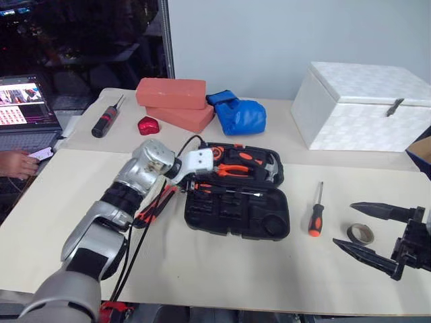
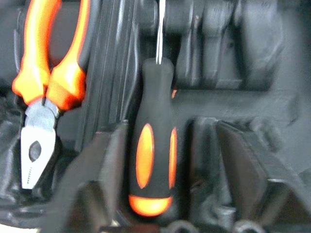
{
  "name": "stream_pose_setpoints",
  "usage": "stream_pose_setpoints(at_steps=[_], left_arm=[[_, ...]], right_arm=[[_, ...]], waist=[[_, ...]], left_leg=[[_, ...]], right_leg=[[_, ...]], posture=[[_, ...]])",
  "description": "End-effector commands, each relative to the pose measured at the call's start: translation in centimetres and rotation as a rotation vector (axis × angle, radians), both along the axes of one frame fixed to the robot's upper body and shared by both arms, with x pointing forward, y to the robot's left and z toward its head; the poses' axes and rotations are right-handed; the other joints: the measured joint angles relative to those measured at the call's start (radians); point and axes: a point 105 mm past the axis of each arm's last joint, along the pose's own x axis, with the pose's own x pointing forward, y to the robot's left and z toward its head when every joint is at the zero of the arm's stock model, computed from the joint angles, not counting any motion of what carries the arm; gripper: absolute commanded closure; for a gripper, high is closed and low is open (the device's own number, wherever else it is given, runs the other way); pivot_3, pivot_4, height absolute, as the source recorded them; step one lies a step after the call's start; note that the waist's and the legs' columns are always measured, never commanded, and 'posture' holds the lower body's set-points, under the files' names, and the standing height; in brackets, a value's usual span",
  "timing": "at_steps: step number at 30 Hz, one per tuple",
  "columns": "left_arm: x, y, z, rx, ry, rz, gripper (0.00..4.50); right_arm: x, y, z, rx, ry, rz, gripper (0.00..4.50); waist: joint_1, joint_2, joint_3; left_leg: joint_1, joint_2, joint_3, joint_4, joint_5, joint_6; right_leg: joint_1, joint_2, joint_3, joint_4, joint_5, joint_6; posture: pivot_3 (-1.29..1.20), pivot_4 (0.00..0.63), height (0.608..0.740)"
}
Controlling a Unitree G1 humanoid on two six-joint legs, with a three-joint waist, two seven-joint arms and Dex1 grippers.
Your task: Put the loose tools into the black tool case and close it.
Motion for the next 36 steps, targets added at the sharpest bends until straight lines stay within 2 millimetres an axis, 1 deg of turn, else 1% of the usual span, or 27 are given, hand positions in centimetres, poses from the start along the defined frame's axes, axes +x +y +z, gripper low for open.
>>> stream_pose_setpoints(at_steps=[1, 3, 5, 6, 7, 10, 11, 12, 13, 14, 15, 16, 17, 18, 21, 22, 23, 25, 27, 28, 30, 33, 35, 36], left_arm=[[-1.1, -0.2, 2.0, -0.181, 0.042, 0.029, 2.52], [-1.9, -0.5, 2.5, -0.275, 0.052, 0.054, 3.34], [-3.0, -0.7, 3.3, -0.369, 0.055, 0.066, 4.13], [-3.4, -0.7, 3.5, -0.392, 0.055, 0.067, 4.42], [-4.1, -0.6, 3.7, -0.412, 0.06, 0.057, 4.47], [-6.5, -0.2, 3.9, -0.435, 0.094, 0.029, 4.47], [-7.2, 0.1, 3.9, -0.437, 0.103, 0.013, 4.22], [-7.9, 0.0, 4.0, -0.444, 0.122, -0.002, 3.97], [-8.4, 0.0, 4.1, -0.448, 0.131, -0.011, 3.82], [-8.9, -0.1, 4.2, -0.447, 0.134, -0.021, 3.4], [-9.1, -0.1, 4.2, -0.447, 0.136, -0.028, 3.1], [-9.3, -0.2, 4.3, -0.448, 0.134, -0.045, 2.78], [-9.7, -0.5, 4.3, -0.449, 0.133, -0.06, 2.3], [-9.8, -0.7, 4.4, -0.45, 0.133, -0.063, 2.03], [-10.3, -1.9, 4.1, -0.438, 0.121, -0.086, 0.85], [-10.5, -2.3, 4.0, -0.434, 0.124, -0.091, 0.49], [-10.7, -2.4, 3.8, -0.423, 0.126, -0.11, 0.04], [-10.9, -2.6, 3.7, -0.407, 0.121, -0.133, 0.04], [-10.9, -3.0, 3.7, -0.399, 0.111, -0.139, 0.04], [-10.8, -3.0, 3.7, -0.391, 0.1, -0.144, 0.04], [-10.7, -2.8, 3.8, -0.377, 0.087, -0.151, 0.04], [-10.8, -3.0, 3.7, -0.362, 0.073, -0.155, 0.04], [-10.6, -2.6, 3.7, -0.357, 0.058, -0.145, 0.04], [-10.6, -2.4, 3.6, -0.348, 0.048, -0.145, 0.02]], right_arm=[[0.3, 0.0, 0.7, 0.02, -0.043, -0.024, 0.0], [0.6, -0.3, 0.7, 0.05, -0.056, -0.076, 0.0], [1.1, -1.0, 0.3, 0.06, -0.061, -0.166, 0.0], [1.3, -1.3, 0.2, 0.062, -0.061, -0.197, 0.0], [1.8, -1.8, -0.1, 0.054, -0.076, -0.258, 0.0], [2.7, -3.0, -1.5, 0.058, -0.023, -0.421, 0.0], [3.0, -3.0, -2.0, 0.071, 0.021, -0.469, 0.0], [3.2, -3.6, -2.6, 0.018, 0.06, -0.542, 0.0], [3.4, -4.4, -3.0, -0.061, 0.076, -0.612, 0.0], [3.6, -5.0, -3.3, -0.133, 0.089, -0.671, 0.0], [3.7, -4.9, -3.7, -0.145, 0.129, -0.687, 0.0], [4.0, -4.3, -4.2, -0.109, 0.191, -0.667, 0.0], [3.9, -4.0, -4.5, -0.08, 0.243, -0.65, 0.0], [4.1, -4.0, -4.8, -0.077, 0.283, -0.661, 0.0], [4.5, -4.7, -5.3, -0.067, 0.351, -0.707, 0.0], [4.8, -5.1, -5.5, -0.03, 0.378, -0.735, 0.0], [5.4, -5.0, -5.7, 0.01, 0.403, -0.749, 0.0], [6.4, -4.9, -6.1, 0.071, 0.458, -0.778, 0.0], [7.2, -5.6, -6.7, 0.096, 0.496, -0.841, 0.0], [7.7, -5.5, -7.0, 0.109, 0.512, -0.85, 0.0], [8.8, -4.5, -7.5, 0.137, 0.54, -0.831, 0.0], [9.5, -4.1, -7.9, 0.166, 0.569, -0.818, 0.0], [10.4, -3.2, -8.4, 0.144, 0.574, -0.802, 0.0], [10.8, -2.8, -8.7, 0.136, 0.58, -0.792, 0.25]], waist=[[0.0, 0.002, -0.001], [0.0, 0.002, -0.001], [0.001, 0.002, -0.001], [0.002, 0.002, -0.001], [0.002, 0.002, -0.001], [0.002, 0.002, -0.001], [0.001, 0.003, -0.001], [-0.002, 0.003, -0.001], [-0.002, 0.005, -0.001], [-0.001, 0.006, -0.001], [0.0, 0.006, -0.001], [-0.001, 0.006, -0.001], [-0.001, 0.006, 0.0], [-0.001, 0.006, 0.0], [0.002, 0.006, 0.0], [0.004, 0.006, 0.0], [0.004, 0.006, 0.0], [0.001, 0.005, 0.0], [-0.005, 0.005, 0.0], [-0.005, 0.005, 0.0], [-0.005, 0.005, 0.0], [-0.006, 0.006, 0.0], [-0.005, 0.006, 0.0], [-0.006, 0.006, 0.0]], left_leg=[[0.0, 0.0, 0.0, 0.0, 0.0, 0.0], [0.0, 0.0, 0.0, 0.0, 0.0, 0.001], [0.0, 0.0, -0.001, 0.0, -0.001, 0.001], [0.0, 0.0, -0.001, 0.0, -0.001, 0.001], [-0.001, 0.0, -0.001, 0.0, -0.001, 0.001], [0.0, 0.0, -0.001, 0.0, -0.001, 0.001], [0.0, 0.0, -0.001, 0.0, -0.001, 0.001], [0.001, 0.0, -0.001, 0.0, -0.001, 0.001], [0.001, 0.0, -0.001, 0.0, -0.001, 0.001], [0.001, 0.0, -0.001, 0.0, -0.001, 0.001], [0.001, 0.0, -0.001, 0.0, -0.001, 0.001], [0.001, -0.001, -0.001, 0.0, -0.001, 0.001], [0.002, -0.001, -0.001, 0.0, -0.001, 0.001], [0.001, -0.001, -0.001, 0.0, 0.0, 0.002], [0.003, -0.002, -0.002, 0.0, 0.0, 0.003], [0.002, -0.002, -0.002, 0.0, 0.0, 0.003], [0.001, -0.002, -0.002, 0.0, 0.001, 0.003], [0.001, -0.002, -0.002, 0.0, 0.001, 0.003], [0.0, -0.002, -0.002, 0.0, 0.001, 0.004], [0.0, -0.002, -0.002, 0.0, 0.001, 0.004], [-0.001, -0.002, -0.003, 0.0, 0.001, 0.004], [-0.001, -0.002, -0.004, -0.001, 0.001, 0.005], [-0.002, -0.002, -0.004, -0.001, 0.0, 0.005], [-0.002, -0.002, -0.004, -0.001, 0.0, 0.005]], right_leg=[[0.0, 0.0, 0.0, 0.0, 0.0, 0.0], [0.001, 0.0, 0.0, 0.0, -0.001, 0.001], [0.001, 0.0, 0.0, 0.0, -0.001, 0.002], [0.001, 0.0, 0.0, 0.0, -0.001, 0.002], [0.0, 0.0, 0.0, 0.0, -0.001, 0.002], [0.001, 0.0, 0.0, 0.0, -0.001, 0.002], [0.001, 0.0, 0.0, 0.0, -0.001, 0.001], [0.001, 0.0, 0.0, 0.0, -0.002, 0.001], [0.001, 0.0, 0.0, 0.0, -0.001, 0.001], [0.001, 0.0, 0.0, 0.001, -0.001, 0.001], [0.001, -0.001, 0.0, 0.001, -0.001, 0.0], [0.001, -0.001, 0.0, 0.001, -0.001, 0.0], [0.001, -0.001, 0.0, 0.0, -0.001, 0.0], [0.001, -0.001, 0.0, 0.0, -0.001, 0.0], [0.003, -0.001, 0.0, 0.0, -0.001, 0.0], [0.004, -0.001, 0.0, -0.001, -0.001, 0.0], [0.004, -0.001, 0.0, -0.001, -0.001, 0.0], [0.004, -0.001, 0.001, -0.002, -0.001, 0.0], [0.004, 0.0, 0.001, -0.003, -0.001, 0.0], [0.003, 0.0, 0.001, -0.003, -0.001, 0.0], [0.003, 0.001, 0.001, -0.003, -0.001, 0.001], [0.002, 0.001, 0.001, -0.003, -0.001, 0.001], [0.001, 0.001, 0.001, -0.003, -0.002, 0.002], [0.002, 0.001, 0.001, -0.003, -0.002, 0.002]], posture=[[0.0, 0.15, 0.74], [0.0, 0.15, 0.74], [0.0, 0.15, 0.74], [0.0, 0.15, 0.74], [0.0, 0.15, 0.74], [0.0, 0.15, 0.74], [0.0, 0.15, 0.74], [0.0, 0.15, 0.74], [0.0, 0.15, 0.74], [0.0, 0.15, 0.74], [0.0, 0.15, 0.74], [0.0, 0.15, 0.74], [0.0, 0.15, 0.74], [0.0, 0.15, 0.74], [0.0, 0.15, 0.74], [0.0, 0.15, 0.74], [0.0, 0.15, 0.74], [0.0, 0.15, 0.74], [0.0, 0.15, 0.74], [0.0, 0.15, 0.74], [0.0, 0.15, 0.74], [0.0, 0.15, 0.74], [0.0, 0.15, 0.74], [0.0, 0.15, 0.74]])
